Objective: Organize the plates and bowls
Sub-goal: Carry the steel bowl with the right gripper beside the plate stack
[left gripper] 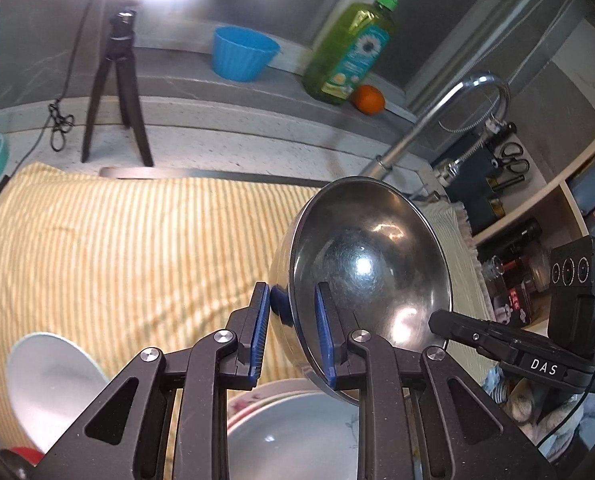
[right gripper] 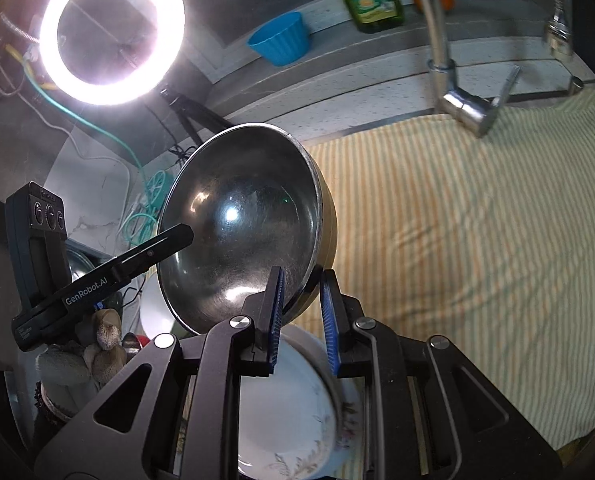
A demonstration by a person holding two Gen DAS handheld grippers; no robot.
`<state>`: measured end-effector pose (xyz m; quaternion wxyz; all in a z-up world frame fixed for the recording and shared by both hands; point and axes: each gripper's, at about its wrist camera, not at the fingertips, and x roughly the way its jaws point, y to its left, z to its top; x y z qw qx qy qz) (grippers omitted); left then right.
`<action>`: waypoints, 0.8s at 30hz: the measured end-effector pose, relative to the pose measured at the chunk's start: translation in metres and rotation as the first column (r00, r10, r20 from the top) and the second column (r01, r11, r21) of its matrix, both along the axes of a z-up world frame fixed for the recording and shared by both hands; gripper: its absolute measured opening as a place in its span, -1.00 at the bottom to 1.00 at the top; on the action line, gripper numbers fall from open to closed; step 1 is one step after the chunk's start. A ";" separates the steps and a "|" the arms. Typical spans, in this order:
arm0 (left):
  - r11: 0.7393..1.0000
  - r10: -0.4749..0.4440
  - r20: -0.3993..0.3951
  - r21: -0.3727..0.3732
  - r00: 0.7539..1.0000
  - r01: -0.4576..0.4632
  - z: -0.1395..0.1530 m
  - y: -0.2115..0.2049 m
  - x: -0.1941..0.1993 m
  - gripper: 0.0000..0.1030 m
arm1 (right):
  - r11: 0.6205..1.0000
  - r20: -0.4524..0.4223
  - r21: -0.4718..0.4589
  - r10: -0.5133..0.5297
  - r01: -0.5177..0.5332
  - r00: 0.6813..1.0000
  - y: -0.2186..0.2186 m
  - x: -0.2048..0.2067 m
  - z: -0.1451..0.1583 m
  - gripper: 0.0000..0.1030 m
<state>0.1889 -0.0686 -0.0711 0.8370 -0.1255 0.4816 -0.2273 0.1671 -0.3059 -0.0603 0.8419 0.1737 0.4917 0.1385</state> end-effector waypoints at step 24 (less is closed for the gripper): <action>0.988 -0.143 -0.119 0.043 0.982 0.149 -0.044 -0.078 -0.029 -0.58 | 0.996 -0.116 -0.013 -0.095 0.094 0.989 -0.087 -0.036 -0.054 -0.63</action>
